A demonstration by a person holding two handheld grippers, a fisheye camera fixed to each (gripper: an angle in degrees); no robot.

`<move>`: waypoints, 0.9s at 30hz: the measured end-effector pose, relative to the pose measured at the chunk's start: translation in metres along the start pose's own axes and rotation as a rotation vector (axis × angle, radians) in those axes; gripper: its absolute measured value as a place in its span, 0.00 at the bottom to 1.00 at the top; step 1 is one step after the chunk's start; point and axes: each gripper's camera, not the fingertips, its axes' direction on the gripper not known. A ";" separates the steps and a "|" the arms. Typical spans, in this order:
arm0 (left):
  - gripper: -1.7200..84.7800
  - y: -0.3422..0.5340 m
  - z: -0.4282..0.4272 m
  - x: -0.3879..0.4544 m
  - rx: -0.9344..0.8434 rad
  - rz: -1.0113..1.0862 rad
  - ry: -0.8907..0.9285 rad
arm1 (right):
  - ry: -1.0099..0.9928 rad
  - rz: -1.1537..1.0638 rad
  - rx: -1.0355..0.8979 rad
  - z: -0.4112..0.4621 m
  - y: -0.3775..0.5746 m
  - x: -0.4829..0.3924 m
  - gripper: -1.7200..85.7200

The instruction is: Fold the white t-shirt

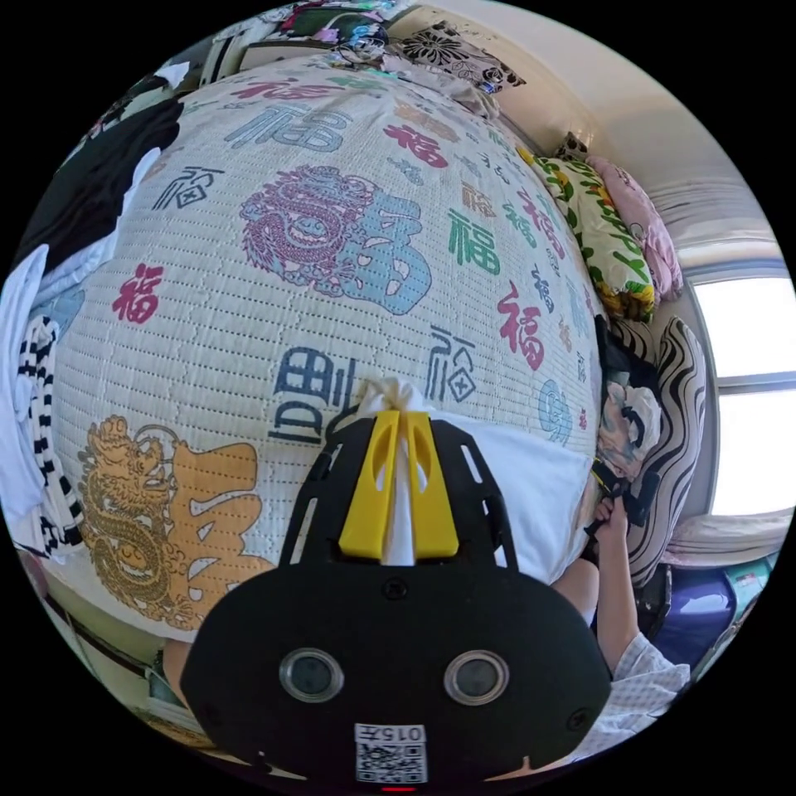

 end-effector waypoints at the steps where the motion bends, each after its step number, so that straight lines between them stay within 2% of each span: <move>1: 0.04 0.002 0.007 0.001 -0.001 -0.003 0.014 | -0.021 0.008 -0.001 -0.001 0.000 0.002 0.01; 4: 0.06 0.006 0.019 0.010 0.003 0.010 0.032 | -0.179 -0.009 -0.022 -0.006 0.007 0.005 0.02; 9: 0.10 0.025 0.011 0.059 0.079 0.176 -0.118 | -0.075 -0.170 -0.028 -0.031 0.066 -0.027 0.07; 12: 0.11 0.035 0.023 0.121 0.061 0.411 -0.093 | -0.014 -0.191 -0.058 -0.034 0.104 -0.042 0.11; 14: 0.12 0.041 0.050 0.184 0.013 0.595 -0.077 | 0.038 -0.189 -0.058 -0.032 0.126 -0.048 0.11; 17: 0.12 0.051 0.103 0.266 -0.073 0.762 -0.030 | 0.116 -0.154 -0.108 -0.024 0.156 -0.052 0.13; 19: 0.12 0.055 0.140 0.309 -0.122 0.802 -0.030 | 0.150 -0.134 -0.131 -0.017 0.168 -0.051 0.14; 21: 0.11 0.058 0.176 0.345 -0.146 0.807 -0.047 | 0.082 -0.117 -0.204 -0.006 0.170 -0.047 0.14; 27: 0.12 0.065 0.279 0.434 -0.289 0.816 -0.065 | 0.014 -0.094 -0.226 0.003 0.172 -0.044 0.10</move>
